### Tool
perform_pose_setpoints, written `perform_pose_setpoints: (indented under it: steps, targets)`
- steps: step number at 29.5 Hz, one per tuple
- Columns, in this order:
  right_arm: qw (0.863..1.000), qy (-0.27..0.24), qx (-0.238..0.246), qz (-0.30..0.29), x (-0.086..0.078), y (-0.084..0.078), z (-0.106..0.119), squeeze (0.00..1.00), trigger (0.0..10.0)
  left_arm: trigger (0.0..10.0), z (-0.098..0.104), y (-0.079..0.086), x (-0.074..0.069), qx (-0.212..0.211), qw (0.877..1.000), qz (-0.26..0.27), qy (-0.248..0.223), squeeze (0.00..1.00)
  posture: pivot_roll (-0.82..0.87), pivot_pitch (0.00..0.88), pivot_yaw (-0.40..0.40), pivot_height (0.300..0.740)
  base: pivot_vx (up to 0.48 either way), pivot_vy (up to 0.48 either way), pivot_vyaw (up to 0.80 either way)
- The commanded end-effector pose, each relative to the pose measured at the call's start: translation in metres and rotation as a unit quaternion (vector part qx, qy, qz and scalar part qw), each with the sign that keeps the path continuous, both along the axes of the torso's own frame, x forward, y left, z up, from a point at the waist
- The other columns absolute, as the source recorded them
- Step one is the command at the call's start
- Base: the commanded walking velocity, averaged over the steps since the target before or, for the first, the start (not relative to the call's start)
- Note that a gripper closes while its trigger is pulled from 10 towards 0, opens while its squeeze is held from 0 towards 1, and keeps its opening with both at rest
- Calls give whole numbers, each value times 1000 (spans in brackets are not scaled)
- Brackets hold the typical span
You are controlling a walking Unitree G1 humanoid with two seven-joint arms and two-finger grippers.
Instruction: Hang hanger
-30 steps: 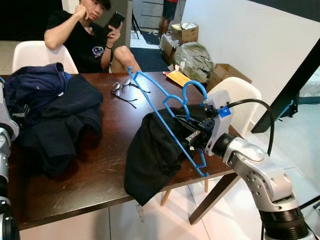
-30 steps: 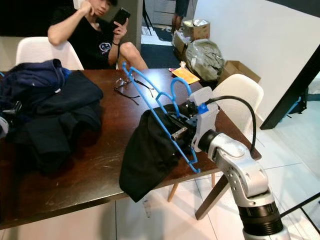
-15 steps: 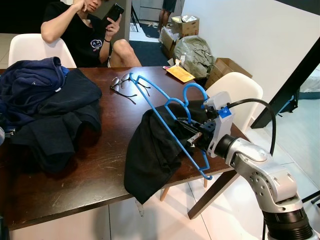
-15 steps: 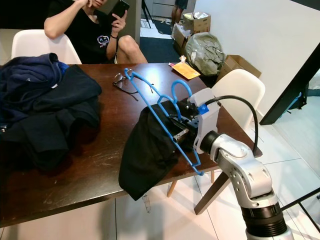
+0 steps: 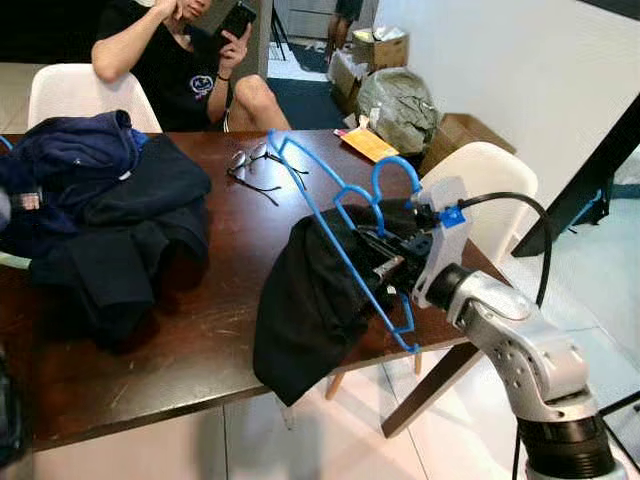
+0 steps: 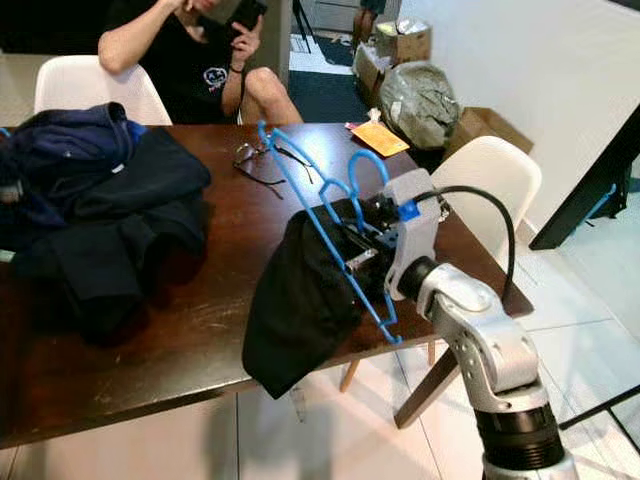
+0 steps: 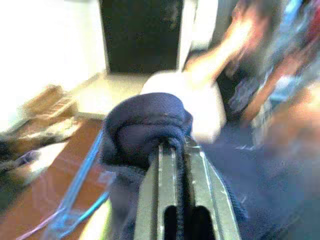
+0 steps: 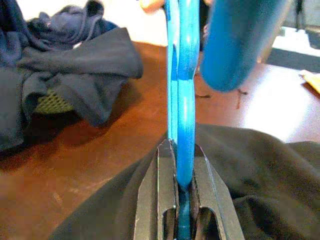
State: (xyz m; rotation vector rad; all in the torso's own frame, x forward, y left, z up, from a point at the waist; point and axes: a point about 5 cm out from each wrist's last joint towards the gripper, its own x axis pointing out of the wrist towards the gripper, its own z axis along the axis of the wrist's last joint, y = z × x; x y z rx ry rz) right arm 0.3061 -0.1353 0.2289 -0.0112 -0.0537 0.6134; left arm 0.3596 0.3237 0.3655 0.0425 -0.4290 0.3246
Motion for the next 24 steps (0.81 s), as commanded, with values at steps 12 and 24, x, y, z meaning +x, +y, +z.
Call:
perform_pose_setpoints:
  steps: [12,24]
  targets:
    - [995,-44,40,-84,11,-18,14,0,10000,0,66,-258,-26,57,866,-474,-150,0,42,0,6,740,0,0,0]
    - [993,-38,41,-100,14,-20,3,0,10000,0,38,-150,-24,33,953,-272,-127,0,87,0,-1,740,0,0,0]
